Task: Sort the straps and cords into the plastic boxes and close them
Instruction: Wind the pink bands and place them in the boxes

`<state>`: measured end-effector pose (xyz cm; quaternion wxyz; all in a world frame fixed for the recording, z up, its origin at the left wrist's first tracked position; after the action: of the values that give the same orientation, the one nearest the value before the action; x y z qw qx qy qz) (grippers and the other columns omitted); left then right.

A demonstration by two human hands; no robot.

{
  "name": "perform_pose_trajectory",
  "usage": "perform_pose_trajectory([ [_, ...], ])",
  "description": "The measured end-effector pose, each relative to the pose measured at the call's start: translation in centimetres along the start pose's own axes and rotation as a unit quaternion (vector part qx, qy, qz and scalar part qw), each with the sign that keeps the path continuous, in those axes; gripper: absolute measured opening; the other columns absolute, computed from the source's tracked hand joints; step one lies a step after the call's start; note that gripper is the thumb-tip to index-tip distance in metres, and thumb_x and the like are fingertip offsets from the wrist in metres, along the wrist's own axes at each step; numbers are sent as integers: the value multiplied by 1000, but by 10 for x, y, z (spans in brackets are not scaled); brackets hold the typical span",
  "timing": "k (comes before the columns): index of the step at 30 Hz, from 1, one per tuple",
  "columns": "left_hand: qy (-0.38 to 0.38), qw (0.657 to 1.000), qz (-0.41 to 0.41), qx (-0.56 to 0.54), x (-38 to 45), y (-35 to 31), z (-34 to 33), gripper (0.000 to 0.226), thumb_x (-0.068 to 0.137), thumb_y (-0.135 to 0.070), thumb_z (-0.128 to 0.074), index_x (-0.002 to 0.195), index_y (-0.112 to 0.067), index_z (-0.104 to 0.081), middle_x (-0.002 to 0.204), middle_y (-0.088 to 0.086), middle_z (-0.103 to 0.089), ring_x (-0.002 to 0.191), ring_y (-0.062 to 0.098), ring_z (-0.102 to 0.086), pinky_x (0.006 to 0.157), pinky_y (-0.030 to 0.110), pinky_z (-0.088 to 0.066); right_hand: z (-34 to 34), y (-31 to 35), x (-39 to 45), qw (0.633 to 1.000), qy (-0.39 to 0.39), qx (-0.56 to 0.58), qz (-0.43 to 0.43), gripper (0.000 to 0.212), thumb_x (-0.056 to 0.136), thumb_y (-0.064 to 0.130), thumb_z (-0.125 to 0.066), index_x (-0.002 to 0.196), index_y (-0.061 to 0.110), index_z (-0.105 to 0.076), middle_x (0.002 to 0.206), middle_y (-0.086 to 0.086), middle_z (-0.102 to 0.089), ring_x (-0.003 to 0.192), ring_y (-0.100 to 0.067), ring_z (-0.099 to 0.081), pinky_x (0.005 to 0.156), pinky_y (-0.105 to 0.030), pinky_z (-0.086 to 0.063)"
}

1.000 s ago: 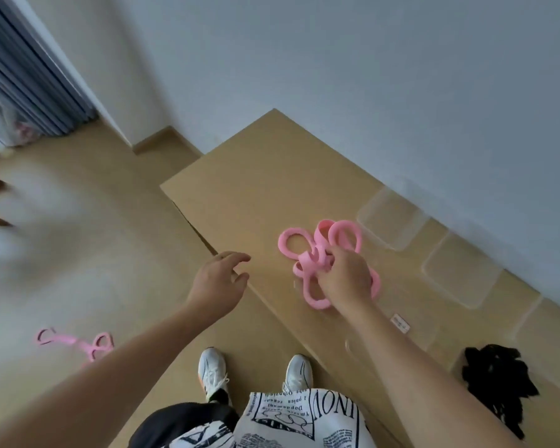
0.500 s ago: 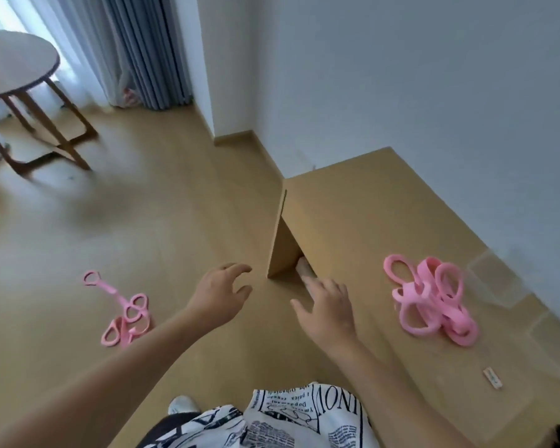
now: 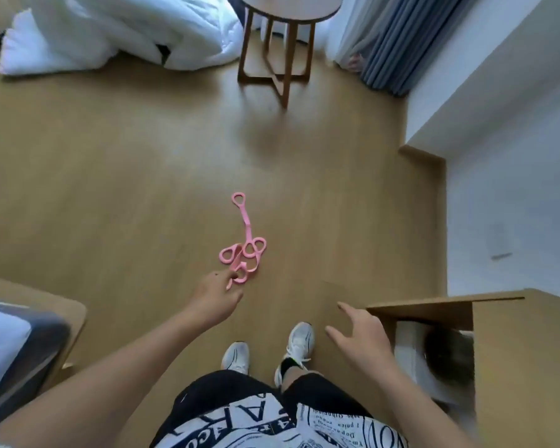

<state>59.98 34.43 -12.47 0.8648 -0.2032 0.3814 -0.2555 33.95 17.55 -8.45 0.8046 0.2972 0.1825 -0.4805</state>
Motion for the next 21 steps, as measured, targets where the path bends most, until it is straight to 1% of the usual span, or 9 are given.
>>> perform_pose_trajectory([
  [2, -16, 998, 59, -17, 5, 32, 13, 35, 92, -28, -64, 126, -18, -66, 130, 8, -65, 123, 29, -58, 95, 34, -47, -1, 28, 31, 999, 26, -26, 30, 65, 92, 51, -63, 150, 29, -41, 142, 3, -53, 135, -19, -43, 108, -36, -40],
  [6, -44, 988, 144, -40, 20, 73, 31, 42, 93, -36, -63, 133, -25, -61, 140, 2, -60, 128, 23, -54, 96, 31, -42, -10, 84, 103, 992, 80, -53, 84, 65, 90, 50, -65, 148, 29, -44, 139, 3, -55, 132, -19, -47, 107, -40, -44],
  [9, -62, 973, 214, -53, 36, 96, 39, 41, 93, -37, -63, 132, -26, -61, 138, 2, -61, 123, 23, -57, 94, 30, -43, -27, 119, 164, 982, 135, -70, 115, 62, 89, 49, -66, 144, 28, -48, 134, 0, -59, 126, -20, -53, 101, -40, -48],
  [11, -66, 961, 260, -68, 47, 105, 37, 40, 93, -37, -63, 132, -26, -61, 137, 1, -61, 120, 23, -58, 96, 32, -45, -42, 134, 206, 971, 179, -95, 130, 60, 88, 49, -65, 142, 26, -51, 130, -1, -60, 122, -21, -55, 96, -40, -50],
  [13, -49, 951, 294, -79, 65, 112, 25, 41, 94, -37, -63, 133, -25, -60, 137, 0, -61, 121, 23, -58, 97, 33, -45, -58, 142, 250, 960, 213, -120, 137, 60, 88, 49, -66, 141, 24, -52, 129, -3, -61, 119, -22, -57, 94, -40, -51],
  [17, -18, 941, 318, -112, 126, 129, -12, 41, 94, -32, -64, 134, -23, -61, 135, 2, -61, 120, 22, -58, 95, 30, -42, -110, 148, 338, 938, 250, -176, 162, 57, 88, 45, -64, 139, 22, -52, 128, -5, -61, 114, -24, -58, 87, -36, -51],
  [21, -12, 929, 340, -146, 207, 169, -67, 38, 93, -30, -67, 130, -22, -65, 132, 1, -65, 115, 18, -60, 91, 25, -40, -207, 130, 419, 925, 296, -189, 147, 57, 87, 43, -64, 139, 19, -53, 130, -8, -61, 120, -27, -56, 91, -37, -50],
])
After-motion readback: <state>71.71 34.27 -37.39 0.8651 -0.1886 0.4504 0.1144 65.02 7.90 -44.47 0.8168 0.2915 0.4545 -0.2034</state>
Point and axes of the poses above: each hand's wrist, its own x-axis towards the middle knuckle, its own z-axis out of the back of the hand, y = z × x, the point moved 8 cm from there along x, towards the middle knuckle
